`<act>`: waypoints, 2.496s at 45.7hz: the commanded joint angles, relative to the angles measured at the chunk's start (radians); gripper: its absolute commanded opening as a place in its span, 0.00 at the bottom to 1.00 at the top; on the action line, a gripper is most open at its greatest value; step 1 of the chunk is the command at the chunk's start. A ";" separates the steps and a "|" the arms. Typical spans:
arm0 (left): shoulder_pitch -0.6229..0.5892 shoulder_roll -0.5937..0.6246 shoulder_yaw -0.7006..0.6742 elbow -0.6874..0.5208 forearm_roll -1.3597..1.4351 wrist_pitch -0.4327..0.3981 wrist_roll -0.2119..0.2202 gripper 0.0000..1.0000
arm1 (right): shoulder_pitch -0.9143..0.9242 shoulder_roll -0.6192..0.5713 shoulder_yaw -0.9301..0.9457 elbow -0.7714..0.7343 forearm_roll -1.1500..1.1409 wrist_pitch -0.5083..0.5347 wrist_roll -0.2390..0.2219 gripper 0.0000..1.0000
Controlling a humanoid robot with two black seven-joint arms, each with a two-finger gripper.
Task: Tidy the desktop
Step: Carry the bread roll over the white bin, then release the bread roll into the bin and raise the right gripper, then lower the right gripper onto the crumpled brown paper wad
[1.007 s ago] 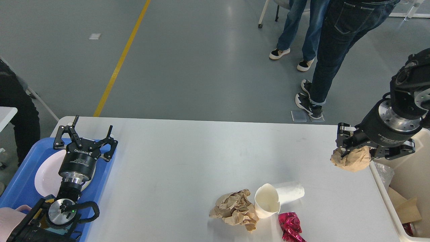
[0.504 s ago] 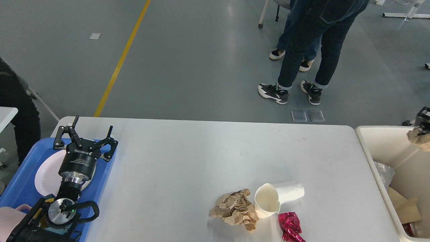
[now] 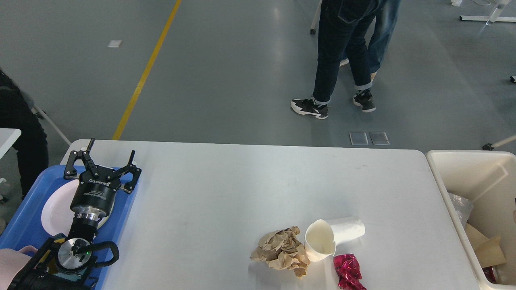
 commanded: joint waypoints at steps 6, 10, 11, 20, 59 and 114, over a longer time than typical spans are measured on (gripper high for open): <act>0.000 0.000 0.000 0.000 0.000 0.000 0.000 0.96 | -0.195 0.181 0.036 -0.218 0.002 -0.115 0.019 0.00; 0.000 0.000 0.000 0.000 0.000 0.000 0.000 0.96 | -0.195 0.185 0.036 -0.220 0.004 -0.121 0.019 0.00; 0.000 0.000 0.000 0.000 0.000 0.000 0.000 0.96 | -0.195 0.185 0.036 -0.218 0.004 -0.121 0.017 0.00; 0.000 0.000 0.000 0.000 0.000 0.000 0.000 0.96 | -0.195 0.185 0.031 -0.221 0.004 -0.134 0.017 0.39; 0.000 0.000 0.000 0.000 0.000 0.000 -0.002 0.96 | 0.074 0.165 0.020 -0.200 -0.012 0.015 0.008 1.00; 0.000 0.000 0.000 0.000 0.000 0.000 0.000 0.96 | 1.525 0.263 -0.451 1.138 -0.062 0.774 -0.003 1.00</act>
